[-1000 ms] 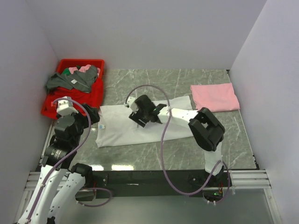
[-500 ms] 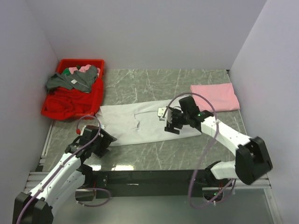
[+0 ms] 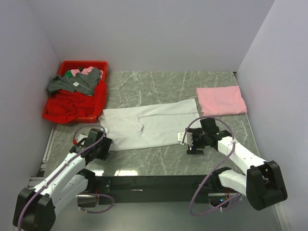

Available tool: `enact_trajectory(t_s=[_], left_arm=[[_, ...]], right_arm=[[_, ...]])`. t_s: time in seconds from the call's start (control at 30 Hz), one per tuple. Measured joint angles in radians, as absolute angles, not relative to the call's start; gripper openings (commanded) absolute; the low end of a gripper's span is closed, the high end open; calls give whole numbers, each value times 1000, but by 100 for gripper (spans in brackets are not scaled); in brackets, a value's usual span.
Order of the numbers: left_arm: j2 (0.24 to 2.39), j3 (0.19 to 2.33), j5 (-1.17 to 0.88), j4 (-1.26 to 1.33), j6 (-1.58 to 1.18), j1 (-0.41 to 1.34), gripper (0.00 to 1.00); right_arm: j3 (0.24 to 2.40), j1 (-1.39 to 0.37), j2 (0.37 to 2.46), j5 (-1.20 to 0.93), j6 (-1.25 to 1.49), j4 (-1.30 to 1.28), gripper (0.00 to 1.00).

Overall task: Fold and stack the t-shirts
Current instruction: Fold the tshirt

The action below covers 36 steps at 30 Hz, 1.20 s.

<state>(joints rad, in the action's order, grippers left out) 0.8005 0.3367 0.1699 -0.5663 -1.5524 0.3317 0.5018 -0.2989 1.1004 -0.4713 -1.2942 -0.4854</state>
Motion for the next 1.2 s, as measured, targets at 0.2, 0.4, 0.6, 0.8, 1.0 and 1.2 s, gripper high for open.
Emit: enact_trajectory(t_s=[0.2, 0.4, 0.6, 0.8, 1.0, 1.2], left_arm=[[828, 354, 236, -608, -1618, 332, 57], [807, 344, 310, -659, -1645, 332, 31], [776, 335, 354, -672, -1626, 332, 14], [749, 332, 364, -667, -1589, 332, 11], [749, 324, 362, -652, -1565, 332, 10], [768, 324, 358, -634, -1546, 332, 9]], right_arm=[[499, -250, 1094, -478, -1345, -495, 83], [513, -134, 1096, -538, -1533, -606, 82], [547, -91, 1200, -572, -1667, -657, 80], [571, -91, 1242, -570, -1670, -620, 74], [601, -91, 1296, -538, -1683, -606, 48], [614, -91, 1320, -488, -1696, -606, 27]])
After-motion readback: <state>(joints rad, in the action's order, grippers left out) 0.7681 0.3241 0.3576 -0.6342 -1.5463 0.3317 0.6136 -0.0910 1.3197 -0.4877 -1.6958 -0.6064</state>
